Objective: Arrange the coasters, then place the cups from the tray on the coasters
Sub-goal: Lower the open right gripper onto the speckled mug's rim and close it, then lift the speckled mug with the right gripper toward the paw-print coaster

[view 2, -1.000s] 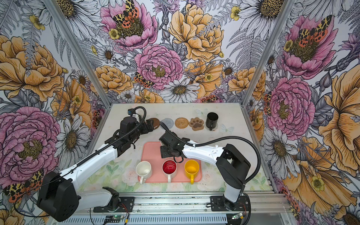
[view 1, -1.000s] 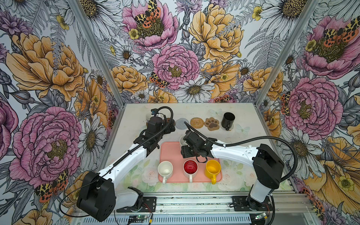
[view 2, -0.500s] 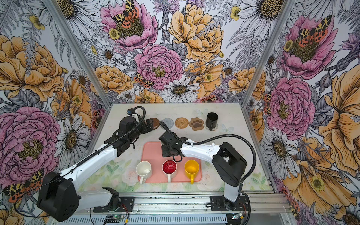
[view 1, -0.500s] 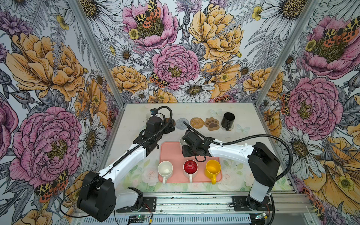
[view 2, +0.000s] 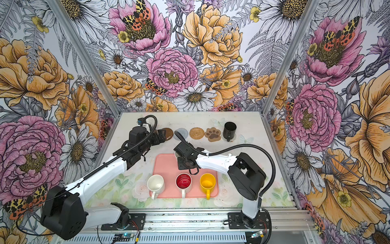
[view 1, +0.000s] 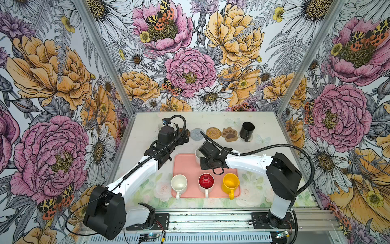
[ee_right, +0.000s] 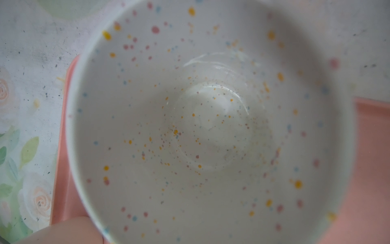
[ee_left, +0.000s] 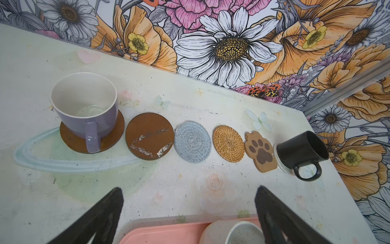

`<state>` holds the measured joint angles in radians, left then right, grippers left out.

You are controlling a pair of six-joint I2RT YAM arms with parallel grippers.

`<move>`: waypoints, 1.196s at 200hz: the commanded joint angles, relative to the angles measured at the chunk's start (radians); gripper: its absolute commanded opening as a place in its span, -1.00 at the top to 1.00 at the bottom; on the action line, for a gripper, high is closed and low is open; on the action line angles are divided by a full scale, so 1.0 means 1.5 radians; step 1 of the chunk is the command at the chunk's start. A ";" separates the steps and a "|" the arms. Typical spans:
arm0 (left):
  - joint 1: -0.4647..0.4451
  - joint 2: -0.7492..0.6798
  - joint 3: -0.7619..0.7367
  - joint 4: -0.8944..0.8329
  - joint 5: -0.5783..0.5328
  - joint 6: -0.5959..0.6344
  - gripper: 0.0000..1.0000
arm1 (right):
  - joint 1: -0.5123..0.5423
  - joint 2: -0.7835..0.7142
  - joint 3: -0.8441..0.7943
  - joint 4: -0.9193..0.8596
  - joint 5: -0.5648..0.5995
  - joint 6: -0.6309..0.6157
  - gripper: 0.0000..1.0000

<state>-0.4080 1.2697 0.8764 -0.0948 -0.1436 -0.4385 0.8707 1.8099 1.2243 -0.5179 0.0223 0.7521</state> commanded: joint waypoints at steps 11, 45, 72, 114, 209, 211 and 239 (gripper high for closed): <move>0.006 0.007 -0.005 0.021 0.016 0.001 -0.98 | -0.010 0.014 0.012 0.018 0.018 -0.001 0.27; 0.006 0.009 -0.002 0.021 0.016 0.002 -0.97 | -0.012 0.020 0.017 0.015 0.017 -0.005 0.39; 0.006 0.014 -0.001 0.021 0.017 0.002 -0.98 | -0.013 0.024 0.024 0.008 0.017 -0.013 0.58; 0.006 0.026 0.006 0.023 0.029 0.001 -0.98 | -0.014 0.019 0.036 -0.010 0.033 -0.028 1.00; 0.006 0.030 0.007 0.024 0.027 0.002 -0.98 | -0.009 -0.045 0.056 -0.048 0.136 -0.089 1.00; 0.005 0.030 0.007 0.024 0.028 0.002 -0.97 | -0.009 -0.047 0.056 -0.049 0.138 -0.090 1.00; 0.005 0.030 0.007 0.023 0.028 0.001 -0.98 | -0.020 -0.059 0.059 -0.053 0.142 -0.111 1.00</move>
<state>-0.4080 1.3075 0.8764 -0.0772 -0.1177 -0.4385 0.8585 1.7958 1.2560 -0.6388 0.1520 0.6281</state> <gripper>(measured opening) 0.987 0.193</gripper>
